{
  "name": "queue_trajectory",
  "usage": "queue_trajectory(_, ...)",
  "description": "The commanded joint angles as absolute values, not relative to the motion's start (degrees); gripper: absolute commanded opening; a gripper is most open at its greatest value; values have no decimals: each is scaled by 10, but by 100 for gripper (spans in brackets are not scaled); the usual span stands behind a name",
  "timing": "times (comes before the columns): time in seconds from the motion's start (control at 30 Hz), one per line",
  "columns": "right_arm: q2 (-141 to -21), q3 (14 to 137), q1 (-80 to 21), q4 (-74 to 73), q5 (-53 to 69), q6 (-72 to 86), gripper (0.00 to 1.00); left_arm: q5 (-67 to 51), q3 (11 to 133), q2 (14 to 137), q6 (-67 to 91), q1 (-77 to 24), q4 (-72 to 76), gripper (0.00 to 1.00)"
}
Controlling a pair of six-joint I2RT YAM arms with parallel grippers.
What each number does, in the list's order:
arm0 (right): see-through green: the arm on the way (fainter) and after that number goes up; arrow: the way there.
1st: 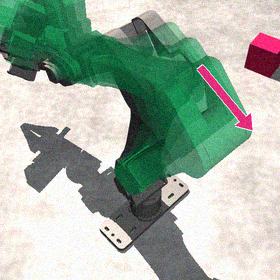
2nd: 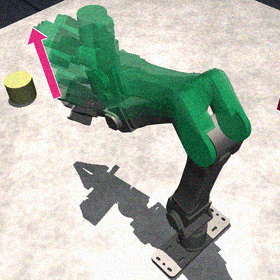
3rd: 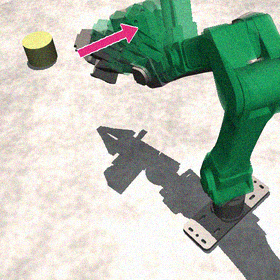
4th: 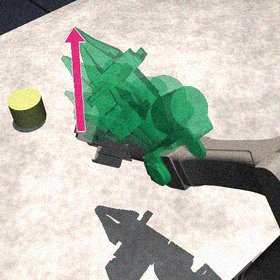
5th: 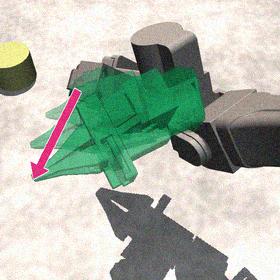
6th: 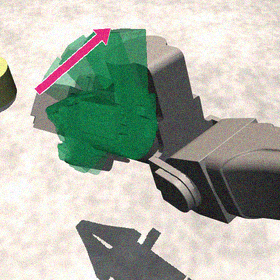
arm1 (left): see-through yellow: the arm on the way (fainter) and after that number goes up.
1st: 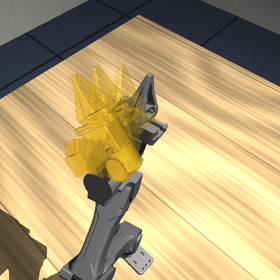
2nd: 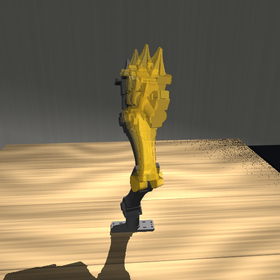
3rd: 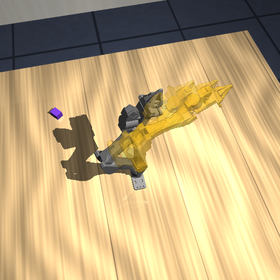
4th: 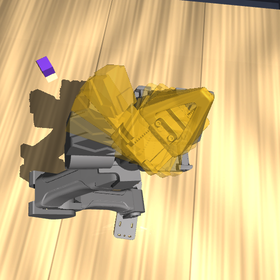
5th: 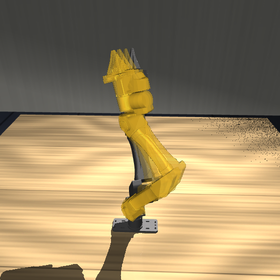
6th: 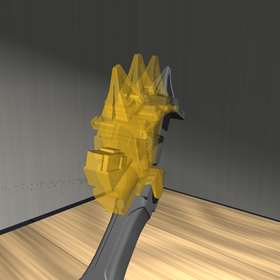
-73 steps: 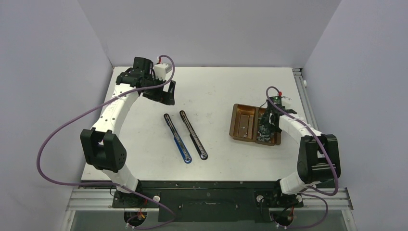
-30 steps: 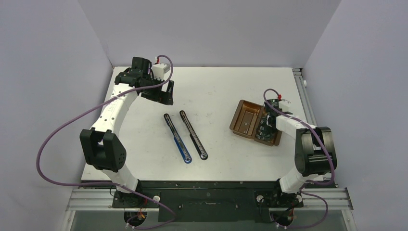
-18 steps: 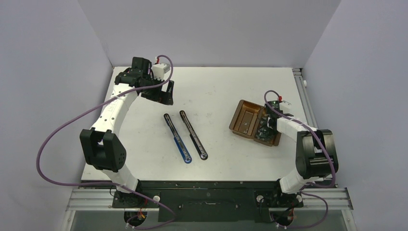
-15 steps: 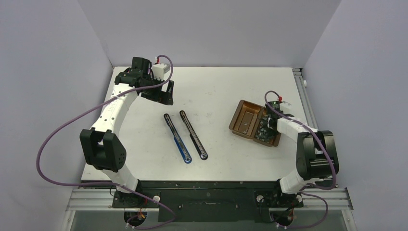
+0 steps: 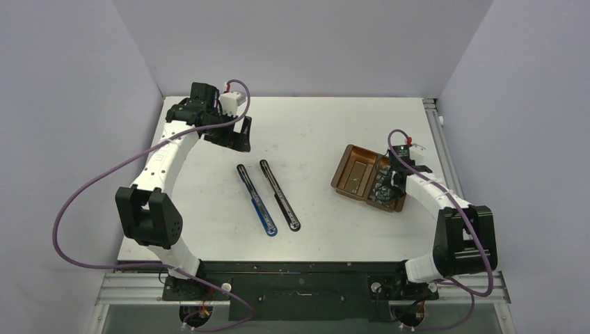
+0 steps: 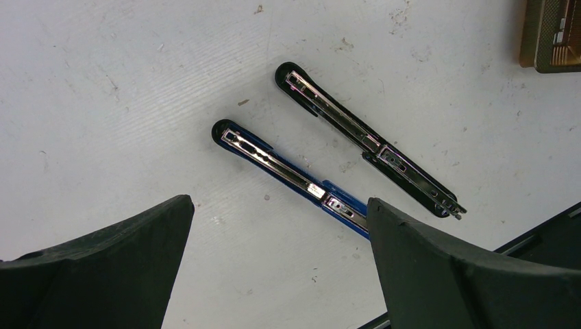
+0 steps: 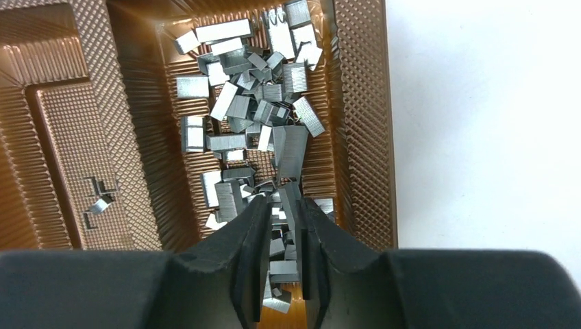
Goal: Load the staples into the stapler
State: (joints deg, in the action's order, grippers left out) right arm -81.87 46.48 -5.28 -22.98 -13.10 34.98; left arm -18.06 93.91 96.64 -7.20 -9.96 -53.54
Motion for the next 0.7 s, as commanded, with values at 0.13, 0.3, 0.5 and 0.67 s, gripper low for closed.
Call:
queue_trajectory(0.13,-850,484,-54,-209,-153,354,43,-186,947,942,-67,-96,-528,96)
queue_trajectory(0.3,-879,490,-54,-192,-155,353,43,-181,946,941,-72,-95,-528,96)
queue_trajectory(0.5,-904,488,-53,-171,-161,351,37,-181,946,943,-73,-92,-529,96)
queue_trajectory(0.67,-909,488,-48,-161,-163,344,31,-183,947,944,-73,-91,-530,96)
